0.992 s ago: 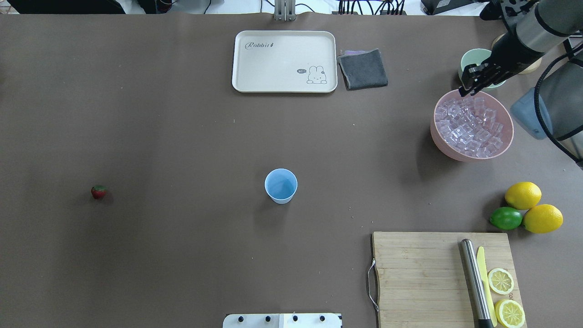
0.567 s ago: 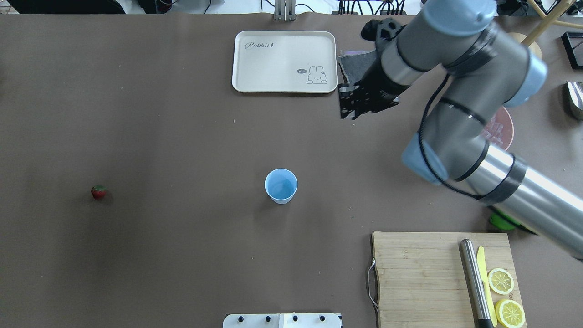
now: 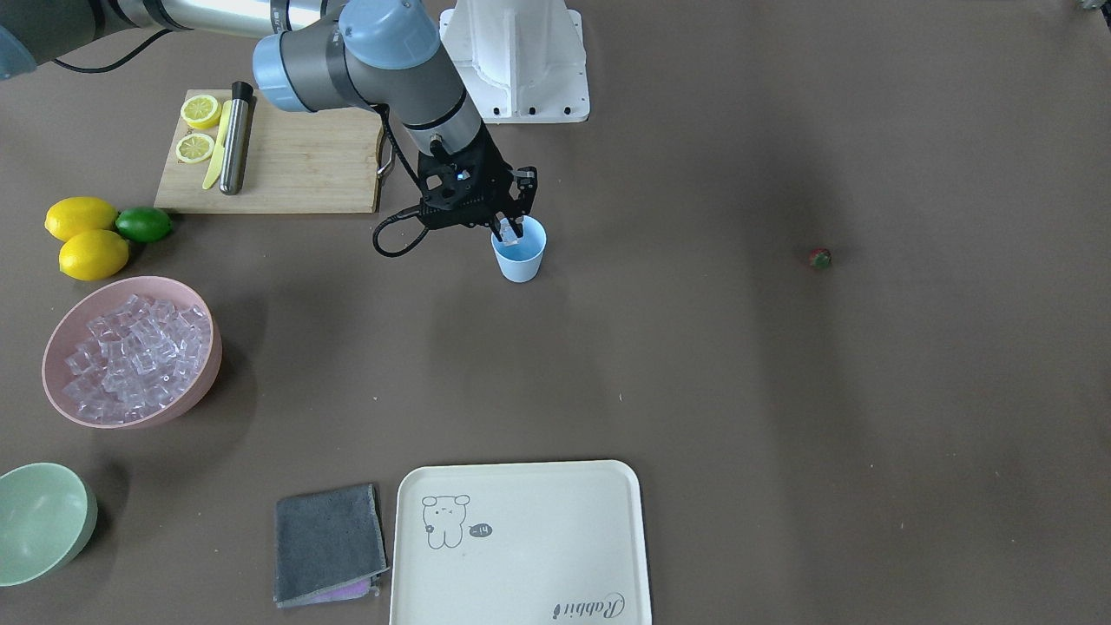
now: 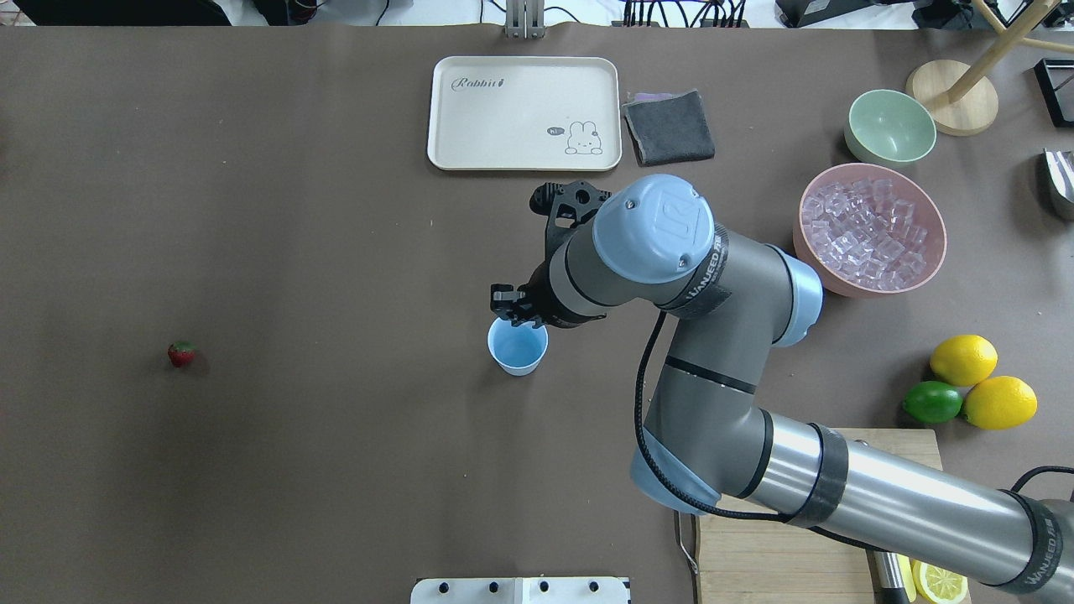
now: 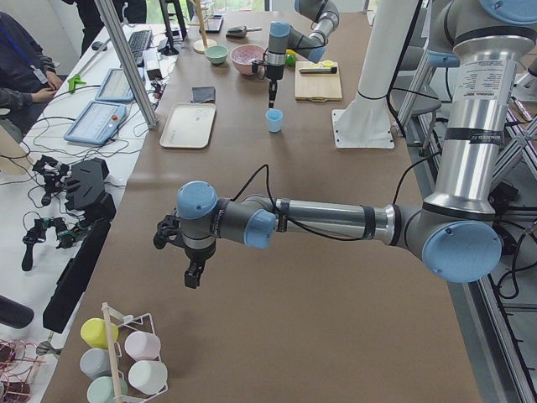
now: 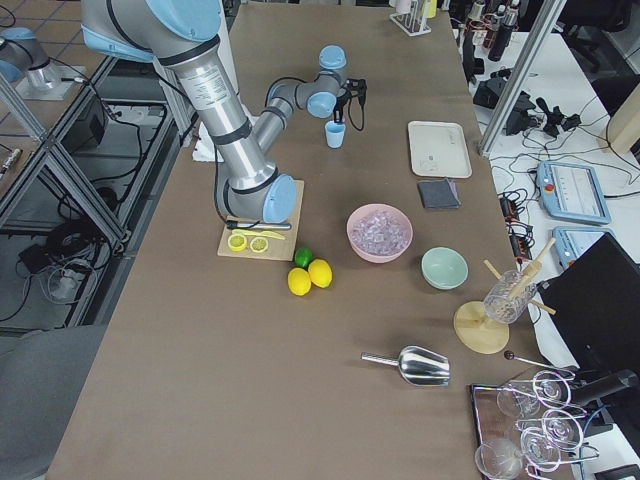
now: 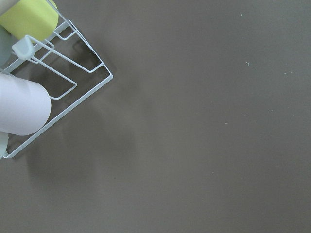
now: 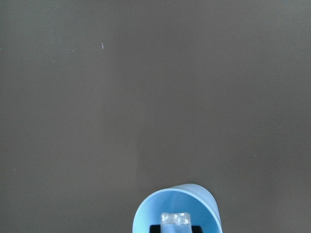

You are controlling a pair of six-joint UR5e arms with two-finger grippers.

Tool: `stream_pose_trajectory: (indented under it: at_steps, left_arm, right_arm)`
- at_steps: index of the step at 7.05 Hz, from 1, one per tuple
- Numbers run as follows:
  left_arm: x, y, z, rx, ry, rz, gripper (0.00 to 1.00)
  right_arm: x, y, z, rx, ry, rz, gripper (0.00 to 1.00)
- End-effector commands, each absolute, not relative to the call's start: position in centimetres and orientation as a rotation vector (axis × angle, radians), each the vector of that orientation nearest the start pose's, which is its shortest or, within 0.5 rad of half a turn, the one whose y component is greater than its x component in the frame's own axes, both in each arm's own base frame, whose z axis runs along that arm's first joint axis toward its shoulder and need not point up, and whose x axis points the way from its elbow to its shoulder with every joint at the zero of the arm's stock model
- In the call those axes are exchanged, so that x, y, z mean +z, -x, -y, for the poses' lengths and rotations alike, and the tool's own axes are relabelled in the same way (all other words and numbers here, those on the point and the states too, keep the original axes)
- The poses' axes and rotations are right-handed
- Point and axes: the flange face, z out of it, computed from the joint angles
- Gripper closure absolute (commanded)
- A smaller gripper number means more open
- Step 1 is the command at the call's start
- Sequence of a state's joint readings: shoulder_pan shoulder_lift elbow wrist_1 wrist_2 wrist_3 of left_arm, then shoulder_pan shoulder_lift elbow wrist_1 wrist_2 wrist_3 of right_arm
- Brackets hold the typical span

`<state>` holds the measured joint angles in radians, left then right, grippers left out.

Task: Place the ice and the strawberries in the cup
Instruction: 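Carry the ice cube with the right gripper over the blue cup, then open the right gripper to drop the ice into the cup, then move the right gripper back over the pink ice bowl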

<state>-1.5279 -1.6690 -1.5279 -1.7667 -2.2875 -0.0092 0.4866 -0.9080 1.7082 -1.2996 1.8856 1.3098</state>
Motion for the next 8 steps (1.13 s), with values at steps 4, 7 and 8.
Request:
stream_pose_trajectory:
  at_steps: [4,7,8]
  left_arm:
    - [60.8,4.2,55.4,0.127,-0.227,-0.719,0.02]
    - [60.9,4.2,55.4,0.128,-0.223,-0.719,0.02]
    - [61.1,4.1,55.5,0.128,-0.225,-0.721,0.02]
  right_arm:
    - [17.1,54.4,39.4,0.094,-0.107,1.093,0.01]
    - [18.0,32.8,47.3,0.079,-0.048,1.082,0.01]
    - [22.2,26.4,49.8,-0.020,-0.115,1.061,0.01]
